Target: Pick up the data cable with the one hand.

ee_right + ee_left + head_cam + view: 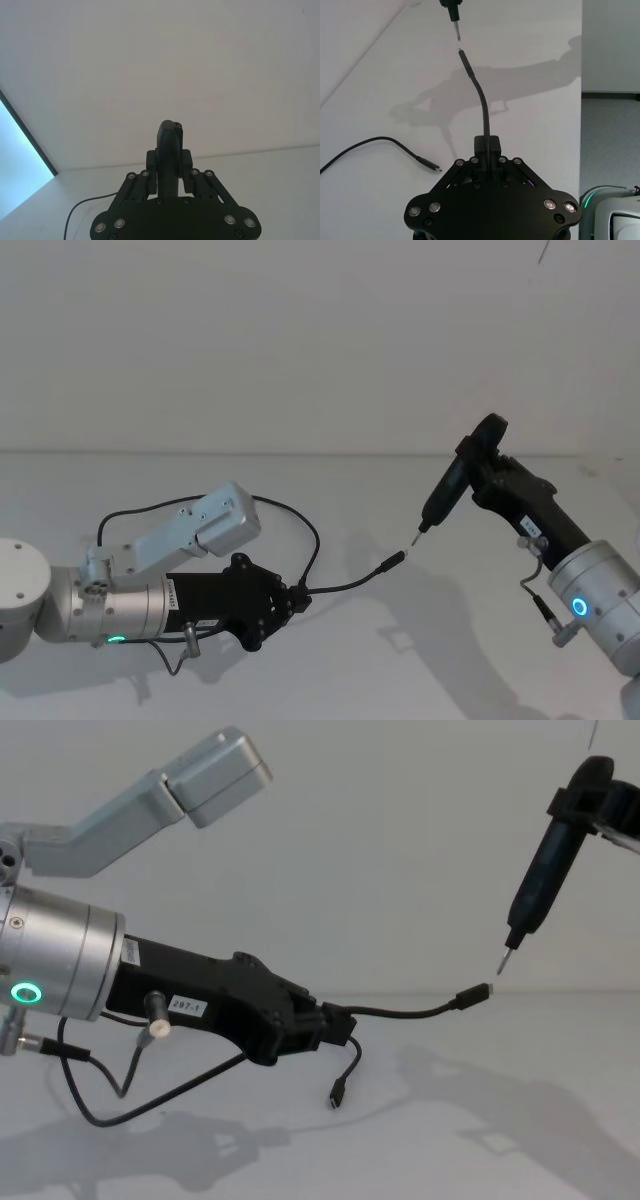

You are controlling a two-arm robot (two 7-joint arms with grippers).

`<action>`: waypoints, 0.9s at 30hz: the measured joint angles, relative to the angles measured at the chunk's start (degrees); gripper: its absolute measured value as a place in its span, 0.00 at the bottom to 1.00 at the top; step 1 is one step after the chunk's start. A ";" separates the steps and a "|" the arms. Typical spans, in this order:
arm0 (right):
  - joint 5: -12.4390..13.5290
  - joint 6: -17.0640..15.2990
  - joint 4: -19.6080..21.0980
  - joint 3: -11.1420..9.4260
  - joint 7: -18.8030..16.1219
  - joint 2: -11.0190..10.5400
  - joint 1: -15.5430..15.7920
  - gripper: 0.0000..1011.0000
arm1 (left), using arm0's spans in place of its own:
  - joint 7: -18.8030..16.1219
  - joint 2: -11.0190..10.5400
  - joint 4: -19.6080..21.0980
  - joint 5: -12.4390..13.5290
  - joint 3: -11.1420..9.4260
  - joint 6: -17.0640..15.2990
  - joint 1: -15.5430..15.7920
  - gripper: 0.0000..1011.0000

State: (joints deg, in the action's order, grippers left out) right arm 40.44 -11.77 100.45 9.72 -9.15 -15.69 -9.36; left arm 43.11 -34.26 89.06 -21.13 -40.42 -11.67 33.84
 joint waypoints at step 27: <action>1.23 0.18 -1.90 1.22 1.10 -0.75 -0.89 0.28 | 0.00 -0.01 0.00 0.00 -0.01 0.00 0.00 0.04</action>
State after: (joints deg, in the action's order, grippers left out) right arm 41.67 -11.59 98.55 10.94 -8.05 -16.44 -10.26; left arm 43.10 -34.26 89.06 -21.13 -40.43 -11.67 33.84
